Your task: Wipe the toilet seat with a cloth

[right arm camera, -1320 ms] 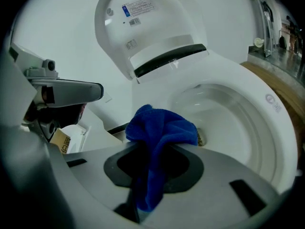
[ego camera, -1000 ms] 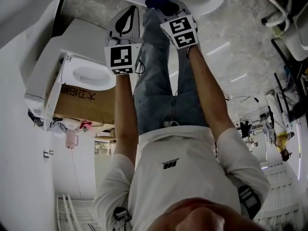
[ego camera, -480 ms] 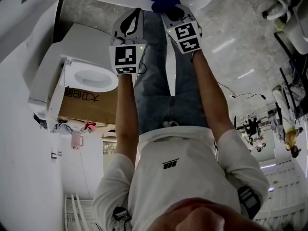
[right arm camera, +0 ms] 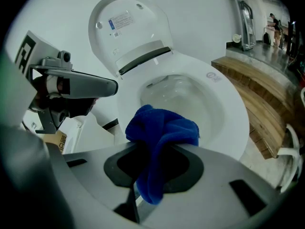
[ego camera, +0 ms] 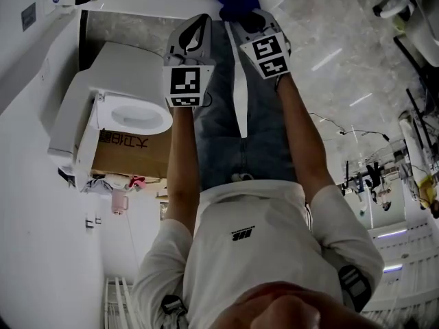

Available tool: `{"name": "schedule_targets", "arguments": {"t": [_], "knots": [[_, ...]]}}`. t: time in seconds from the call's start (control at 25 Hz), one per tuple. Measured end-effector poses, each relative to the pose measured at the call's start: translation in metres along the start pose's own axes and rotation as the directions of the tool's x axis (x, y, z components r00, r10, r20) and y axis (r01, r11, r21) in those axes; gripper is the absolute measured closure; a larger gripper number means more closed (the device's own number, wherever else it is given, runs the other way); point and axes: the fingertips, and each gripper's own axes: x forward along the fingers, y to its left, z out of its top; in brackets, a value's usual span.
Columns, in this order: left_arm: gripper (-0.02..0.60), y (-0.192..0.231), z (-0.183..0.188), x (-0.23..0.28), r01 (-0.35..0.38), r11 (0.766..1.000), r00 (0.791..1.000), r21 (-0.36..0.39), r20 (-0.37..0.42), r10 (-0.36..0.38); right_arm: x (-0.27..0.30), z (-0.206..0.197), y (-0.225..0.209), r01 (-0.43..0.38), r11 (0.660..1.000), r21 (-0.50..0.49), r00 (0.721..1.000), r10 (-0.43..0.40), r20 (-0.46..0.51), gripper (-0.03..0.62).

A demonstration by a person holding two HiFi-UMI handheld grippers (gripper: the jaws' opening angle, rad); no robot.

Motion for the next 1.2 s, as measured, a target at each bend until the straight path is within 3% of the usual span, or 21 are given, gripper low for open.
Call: {"name": "schedule_targets", "arguments": {"t": [0.4, 1.2], "knots": [[0.572, -0.023, 0.012, 0.016, 0.047, 0.998, 0.999, 0.035, -0.012, -0.047, -0.02, -0.012, -0.025, 0.025, 0.999, 0.023, 1.0, -0.025, -0.001, 0.508], [0.572, -0.04, 0.034, 0.041, 0.083, 0.994, 0.997, 0.068, -0.017, -0.082, -0.041, -0.007, -0.093, 0.151, 0.98, 0.129, 0.986, -0.158, 0.047, 0.508]]}}
